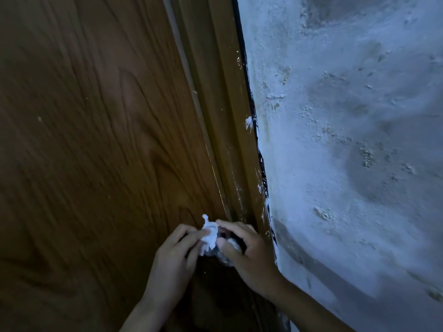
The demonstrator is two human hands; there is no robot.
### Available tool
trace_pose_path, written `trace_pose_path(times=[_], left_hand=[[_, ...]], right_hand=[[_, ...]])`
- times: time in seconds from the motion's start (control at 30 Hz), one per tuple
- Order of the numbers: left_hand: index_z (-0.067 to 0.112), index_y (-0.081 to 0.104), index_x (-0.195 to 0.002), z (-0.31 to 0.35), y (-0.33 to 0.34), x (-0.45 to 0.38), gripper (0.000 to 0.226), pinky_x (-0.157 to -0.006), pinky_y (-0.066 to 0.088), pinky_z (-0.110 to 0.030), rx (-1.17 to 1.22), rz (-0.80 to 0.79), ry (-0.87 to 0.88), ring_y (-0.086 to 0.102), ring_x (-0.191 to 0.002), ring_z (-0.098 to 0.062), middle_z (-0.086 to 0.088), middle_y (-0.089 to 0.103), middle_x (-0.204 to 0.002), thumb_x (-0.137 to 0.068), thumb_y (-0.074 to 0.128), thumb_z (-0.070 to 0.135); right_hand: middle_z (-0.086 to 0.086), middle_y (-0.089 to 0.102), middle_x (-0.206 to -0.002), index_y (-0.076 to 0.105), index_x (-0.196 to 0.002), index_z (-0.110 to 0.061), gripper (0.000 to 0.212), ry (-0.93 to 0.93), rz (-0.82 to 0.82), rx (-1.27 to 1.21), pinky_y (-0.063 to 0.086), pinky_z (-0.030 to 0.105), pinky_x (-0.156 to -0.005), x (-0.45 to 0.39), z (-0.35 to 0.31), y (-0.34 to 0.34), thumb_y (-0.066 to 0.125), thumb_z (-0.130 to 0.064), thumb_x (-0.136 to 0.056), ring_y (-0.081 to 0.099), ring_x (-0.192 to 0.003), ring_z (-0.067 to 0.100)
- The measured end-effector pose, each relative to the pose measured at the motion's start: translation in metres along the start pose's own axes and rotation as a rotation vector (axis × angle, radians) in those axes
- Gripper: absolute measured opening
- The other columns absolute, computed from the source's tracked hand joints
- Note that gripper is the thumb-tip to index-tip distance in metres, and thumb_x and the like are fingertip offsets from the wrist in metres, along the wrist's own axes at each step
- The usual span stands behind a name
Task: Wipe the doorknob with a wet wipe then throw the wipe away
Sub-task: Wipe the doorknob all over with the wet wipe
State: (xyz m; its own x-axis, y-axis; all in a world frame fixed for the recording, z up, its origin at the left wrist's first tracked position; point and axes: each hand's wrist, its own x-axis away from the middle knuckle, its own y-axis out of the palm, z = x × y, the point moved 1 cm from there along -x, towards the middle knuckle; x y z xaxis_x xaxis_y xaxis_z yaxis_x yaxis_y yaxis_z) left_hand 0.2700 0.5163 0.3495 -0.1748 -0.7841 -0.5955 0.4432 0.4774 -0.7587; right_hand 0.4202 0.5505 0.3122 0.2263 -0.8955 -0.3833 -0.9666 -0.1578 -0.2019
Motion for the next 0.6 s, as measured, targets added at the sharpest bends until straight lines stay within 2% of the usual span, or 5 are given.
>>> trace_pose_path(times=[0.13,0.27,0.4,0.5,0.6], left_hand=[[0.023,0.066,-0.107,0.015,-0.004,-0.014,0.034,-0.086,0.041,-0.003,0.134,-0.045,-0.039,0.054,-0.098,0.01,0.017,0.061,-0.103,-0.082,0.061,0.001],[0.029,0.059,-0.119,0.015,-0.016,-0.015,0.041,-0.089,0.036,-0.004,0.045,-0.104,-0.026,0.051,-0.104,0.012,0.022,0.058,-0.111,-0.084,0.06,0.006],[0.021,0.067,-0.108,-0.001,-0.032,-0.009,0.03,-0.097,0.035,-0.036,-0.402,0.096,0.165,0.06,-0.107,-0.017,0.003,0.071,-0.103,-0.079,0.062,0.016],[0.024,0.066,-0.11,-0.01,-0.029,-0.001,0.04,-0.104,0.019,-0.05,-0.62,0.066,0.192,0.041,-0.122,-0.023,-0.002,0.067,-0.115,-0.079,0.044,0.035],[0.025,0.056,-0.122,-0.015,-0.015,0.004,0.053,-0.105,0.01,-0.059,-0.755,0.019,0.197,0.028,-0.132,-0.028,-0.01,0.055,-0.132,-0.074,0.06,0.047]], right_hand=[[-0.02,0.062,-0.09,0.061,-0.1,-0.04,0.03,-0.032,-0.05,-0.191,0.043,0.002,-0.069,-0.007,-0.013,-0.001,0.056,-0.016,-0.084,0.058,-0.083,-0.012],[0.004,0.069,-0.08,0.067,-0.088,-0.027,0.02,0.039,0.033,-0.194,0.051,0.022,-0.069,-0.021,-0.011,-0.009,0.059,-0.01,-0.085,0.063,-0.075,0.012],[-0.006,0.06,-0.079,0.068,-0.091,-0.011,0.011,-0.048,0.179,0.128,0.041,0.006,-0.057,-0.039,-0.011,-0.014,0.06,-0.009,-0.084,0.055,-0.067,0.006],[0.002,0.064,-0.095,0.065,-0.094,-0.008,0.013,-0.07,0.047,0.399,0.043,0.017,-0.064,-0.047,-0.013,-0.006,0.054,-0.008,-0.085,0.057,-0.077,0.014],[0.009,0.064,-0.102,0.061,-0.095,-0.011,0.015,-0.048,-0.052,0.542,0.047,0.03,-0.072,-0.05,-0.016,0.002,0.051,-0.005,-0.086,0.059,-0.086,0.021]])
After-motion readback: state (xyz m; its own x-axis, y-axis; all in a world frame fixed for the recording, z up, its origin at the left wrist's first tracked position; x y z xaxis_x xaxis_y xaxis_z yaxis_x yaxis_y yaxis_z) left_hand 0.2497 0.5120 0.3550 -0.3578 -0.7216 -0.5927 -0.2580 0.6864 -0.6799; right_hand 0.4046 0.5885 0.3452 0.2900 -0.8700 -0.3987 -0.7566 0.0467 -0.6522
